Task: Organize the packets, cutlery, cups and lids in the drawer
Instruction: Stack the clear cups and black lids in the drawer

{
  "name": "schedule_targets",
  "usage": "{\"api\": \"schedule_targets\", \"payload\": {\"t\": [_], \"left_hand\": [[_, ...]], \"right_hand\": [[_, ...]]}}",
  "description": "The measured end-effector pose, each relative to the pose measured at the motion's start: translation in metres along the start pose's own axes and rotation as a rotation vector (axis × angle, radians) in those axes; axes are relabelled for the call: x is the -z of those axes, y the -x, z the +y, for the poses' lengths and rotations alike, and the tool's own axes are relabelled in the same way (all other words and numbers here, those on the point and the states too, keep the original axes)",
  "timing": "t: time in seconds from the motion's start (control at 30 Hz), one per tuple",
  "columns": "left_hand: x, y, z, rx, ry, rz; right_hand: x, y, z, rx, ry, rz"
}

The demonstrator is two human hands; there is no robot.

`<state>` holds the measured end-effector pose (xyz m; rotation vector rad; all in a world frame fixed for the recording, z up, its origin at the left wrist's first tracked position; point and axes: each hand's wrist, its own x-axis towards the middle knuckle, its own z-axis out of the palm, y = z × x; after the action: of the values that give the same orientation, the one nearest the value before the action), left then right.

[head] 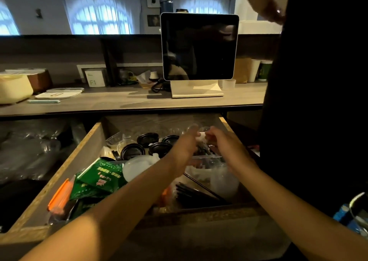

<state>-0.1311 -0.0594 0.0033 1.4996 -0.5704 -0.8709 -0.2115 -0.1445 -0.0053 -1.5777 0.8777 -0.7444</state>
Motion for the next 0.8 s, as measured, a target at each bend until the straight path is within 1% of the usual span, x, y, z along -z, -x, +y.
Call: {"api": "schedule_targets", "payload": {"t": [0.1, 0.17, 0.27, 0.4, 0.63, 0.8], "left_hand": [[0.029, 0.009, 0.020, -0.160, 0.034, 0.091], [0.054, 0.010, 0.029, -0.225, 0.064, 0.161], [0.096, 0.005, 0.035, -0.297, 0.009, 0.238], [0.152, -0.005, 0.035, -0.287, -0.042, 0.333], [0.230, -0.053, 0.018, -0.222, -0.090, 0.335], [0.270, -0.101, 0.002, -0.174, -0.134, 0.311]], "right_hand": [[-0.026, 0.006, -0.020, 0.093, -0.094, -0.077], [-0.050, 0.005, -0.032, 0.119, -0.128, -0.119], [-0.090, 0.000, -0.048, 0.131, -0.189, -0.210], [-0.142, -0.021, -0.054, 0.189, -0.097, -0.281], [-0.219, -0.094, -0.027, 0.187, 0.166, -0.279], [-0.254, -0.140, -0.017, 0.270, 0.520, -0.482]]}}
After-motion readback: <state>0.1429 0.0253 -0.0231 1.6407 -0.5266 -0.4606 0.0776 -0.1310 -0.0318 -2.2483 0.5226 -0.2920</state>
